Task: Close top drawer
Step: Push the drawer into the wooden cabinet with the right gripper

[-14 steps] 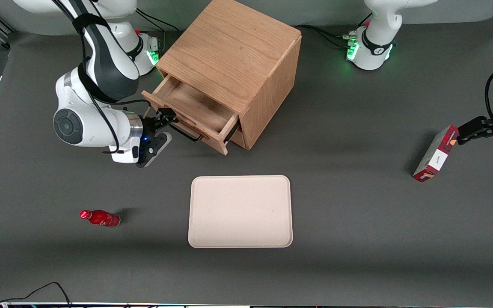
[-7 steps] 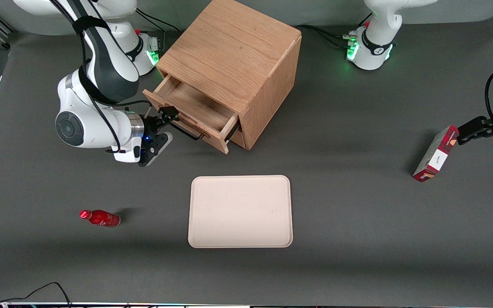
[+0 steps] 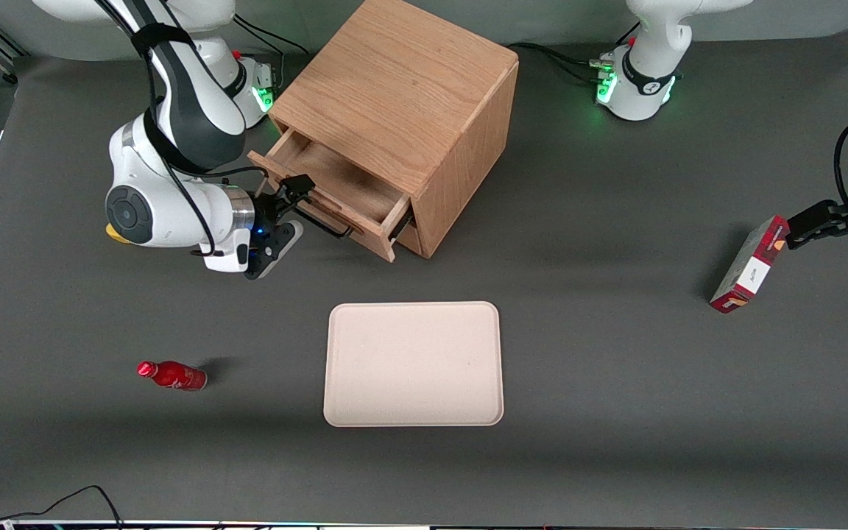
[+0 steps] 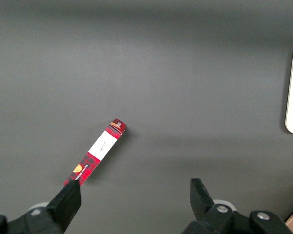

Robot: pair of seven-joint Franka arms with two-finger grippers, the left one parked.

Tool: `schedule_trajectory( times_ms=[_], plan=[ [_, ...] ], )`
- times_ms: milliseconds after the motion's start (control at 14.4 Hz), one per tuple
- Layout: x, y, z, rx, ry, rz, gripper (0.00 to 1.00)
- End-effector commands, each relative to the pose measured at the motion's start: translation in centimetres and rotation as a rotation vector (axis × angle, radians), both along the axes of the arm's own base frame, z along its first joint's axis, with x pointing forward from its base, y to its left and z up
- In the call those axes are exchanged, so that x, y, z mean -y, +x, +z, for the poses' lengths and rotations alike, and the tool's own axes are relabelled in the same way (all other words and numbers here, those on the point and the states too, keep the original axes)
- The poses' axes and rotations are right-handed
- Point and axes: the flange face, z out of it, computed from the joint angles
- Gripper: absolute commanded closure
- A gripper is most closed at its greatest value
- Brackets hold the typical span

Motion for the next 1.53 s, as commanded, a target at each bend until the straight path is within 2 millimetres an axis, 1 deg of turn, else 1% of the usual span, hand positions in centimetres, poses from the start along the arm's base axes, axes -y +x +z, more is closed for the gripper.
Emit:
schedule_trajectory(
  times_ms=[0,209,348,695,834,973,1182,1251,1321,1460],
  plan=[
    [0.3,0.3,0.3,0.023,0.003,0.002,0.0],
    [0.4,1.7,-0.2,0.032,-0.012,0.012,0.0],
    [0.4,2.1,-0.4,0.032,-0.009,0.011,0.0],
    [0.2,2.0,-0.7,0.025,-0.01,0.005,0.0],
    [-0.2,1.2,-0.6,0.006,-0.024,-0.036,0.0],
    [-1.4,0.3,-0.2,0.001,-0.03,-0.033,0.0],
    [-2.0,-1.0,0.3,-0.016,-0.019,-0.058,0.0],
    [-2.3,-1.5,0.2,-0.022,-0.021,-0.05,0.0],
    [-2.4,-2.0,0.4,-0.023,-0.014,-0.056,0.0],
    [-2.3,-3.1,0.1,-0.022,-0.013,-0.068,0.0]
  ],
)
